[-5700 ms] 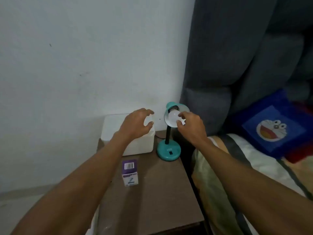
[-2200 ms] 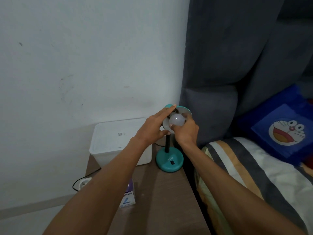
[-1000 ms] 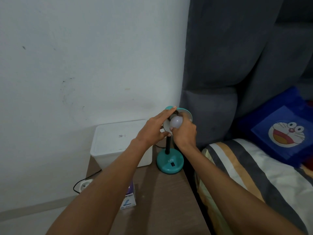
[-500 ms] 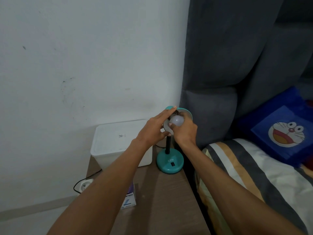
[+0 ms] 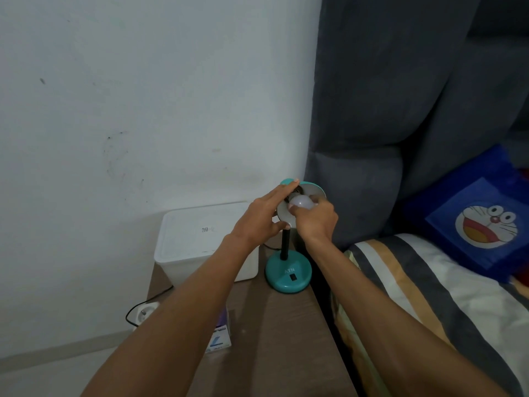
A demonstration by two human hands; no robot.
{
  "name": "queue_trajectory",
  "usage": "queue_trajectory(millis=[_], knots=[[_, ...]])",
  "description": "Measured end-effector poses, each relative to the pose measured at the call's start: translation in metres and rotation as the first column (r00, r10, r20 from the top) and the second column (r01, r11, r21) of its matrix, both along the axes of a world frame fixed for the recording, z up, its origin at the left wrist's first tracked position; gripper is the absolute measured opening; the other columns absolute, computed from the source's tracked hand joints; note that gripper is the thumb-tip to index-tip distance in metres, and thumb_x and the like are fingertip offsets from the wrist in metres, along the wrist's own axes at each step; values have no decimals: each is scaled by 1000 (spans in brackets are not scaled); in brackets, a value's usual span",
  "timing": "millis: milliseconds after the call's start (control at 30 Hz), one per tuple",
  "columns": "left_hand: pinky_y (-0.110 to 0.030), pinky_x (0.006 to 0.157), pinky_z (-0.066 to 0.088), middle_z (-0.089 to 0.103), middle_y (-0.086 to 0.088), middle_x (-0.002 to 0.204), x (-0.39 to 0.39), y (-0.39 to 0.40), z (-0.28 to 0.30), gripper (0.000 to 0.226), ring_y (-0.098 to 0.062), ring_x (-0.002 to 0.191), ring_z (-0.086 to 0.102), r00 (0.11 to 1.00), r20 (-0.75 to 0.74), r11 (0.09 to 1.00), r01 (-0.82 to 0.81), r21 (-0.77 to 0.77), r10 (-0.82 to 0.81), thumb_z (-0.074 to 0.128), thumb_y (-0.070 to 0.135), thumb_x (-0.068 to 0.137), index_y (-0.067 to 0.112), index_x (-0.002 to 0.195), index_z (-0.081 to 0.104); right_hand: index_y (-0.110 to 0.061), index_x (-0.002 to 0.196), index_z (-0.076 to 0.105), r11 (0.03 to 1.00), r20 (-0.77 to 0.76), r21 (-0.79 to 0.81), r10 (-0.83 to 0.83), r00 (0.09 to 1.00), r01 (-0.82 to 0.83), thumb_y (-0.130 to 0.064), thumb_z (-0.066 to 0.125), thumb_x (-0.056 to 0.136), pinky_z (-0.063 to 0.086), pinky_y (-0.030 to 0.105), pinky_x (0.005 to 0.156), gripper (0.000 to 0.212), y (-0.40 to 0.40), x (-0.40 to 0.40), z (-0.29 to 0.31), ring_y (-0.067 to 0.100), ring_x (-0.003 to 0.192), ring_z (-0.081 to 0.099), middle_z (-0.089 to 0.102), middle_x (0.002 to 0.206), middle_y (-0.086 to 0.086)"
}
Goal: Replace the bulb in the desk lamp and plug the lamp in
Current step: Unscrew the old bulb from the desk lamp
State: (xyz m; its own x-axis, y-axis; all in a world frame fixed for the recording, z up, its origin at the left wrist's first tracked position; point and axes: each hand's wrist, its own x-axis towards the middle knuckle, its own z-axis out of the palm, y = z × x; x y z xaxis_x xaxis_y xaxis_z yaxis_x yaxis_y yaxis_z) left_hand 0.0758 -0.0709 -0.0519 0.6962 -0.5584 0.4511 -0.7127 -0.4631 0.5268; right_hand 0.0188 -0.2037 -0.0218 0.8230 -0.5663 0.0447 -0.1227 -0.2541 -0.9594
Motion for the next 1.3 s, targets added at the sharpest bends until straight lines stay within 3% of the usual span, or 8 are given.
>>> queue_trajectory(millis=[167,267,333,500,733,1033,1167,1300], knots=[[-41,106,55,44,-1,161,-1,0,0,106,-21,140,52,1000,11,1000,-11,13,10,88,6,79,30,163,28,-26,121,55,998,-65,57,24,998,-20,-11,81,77,61,38,74,54,2,2,1,30,107,61,58,126,11],[-40,105,55,45,0,160,-2,-1,0,106,-20,139,53,1000,13,1000,-11,12,11,87,4,79,30,163,28,-28,116,55,997,-63,63,46,997,-42,-13,78,81,45,13,44,44,3,3,1,29,107,60,56,124,9],[-38,105,56,46,-1,159,-2,-1,1,105,-20,138,53,1000,9,1000,-10,10,10,87,2,79,28,163,29,-25,117,58,999,-32,42,36,999,-34,-21,74,87,37,9,40,34,3,2,-1,25,104,60,58,122,9],[-40,107,54,44,0,161,-1,1,1,105,-20,141,50,1000,-8,1000,-17,11,18,87,2,79,29,162,29,-13,133,54,1000,-28,3,-27,999,27,-14,80,80,56,29,77,58,3,0,-6,27,108,63,62,125,13],[-39,106,55,45,2,160,-4,-1,3,106,-18,140,51,999,-24,999,-31,13,31,87,1,78,30,162,29,-19,131,60,998,3,-31,-51,999,51,-31,84,77,53,37,90,60,0,-3,-8,25,103,59,59,126,12],[-48,119,42,33,-2,168,-18,-1,16,106,-25,150,40,997,-35,989,-59,136,64,83,6,83,32,164,20,-22,138,57,998,29,-40,-53,998,54,-23,78,82,48,30,89,60,-10,-27,-6,27,116,58,58,131,12],[-39,124,30,18,0,173,-39,7,26,113,-22,158,22,992,-46,978,-112,178,122,85,18,83,33,165,9,-22,134,60,996,47,-54,-63,997,66,-24,76,83,42,24,82,54,-13,-47,-2,25,112,59,60,128,11],[-34,127,22,25,1,170,-68,29,29,101,-17,159,19,977,-42,965,-198,171,208,83,32,86,23,164,21,-23,130,63,997,77,-45,-66,995,70,-24,77,79,45,26,81,53,-11,-71,2,25,106,60,62,122,11]])
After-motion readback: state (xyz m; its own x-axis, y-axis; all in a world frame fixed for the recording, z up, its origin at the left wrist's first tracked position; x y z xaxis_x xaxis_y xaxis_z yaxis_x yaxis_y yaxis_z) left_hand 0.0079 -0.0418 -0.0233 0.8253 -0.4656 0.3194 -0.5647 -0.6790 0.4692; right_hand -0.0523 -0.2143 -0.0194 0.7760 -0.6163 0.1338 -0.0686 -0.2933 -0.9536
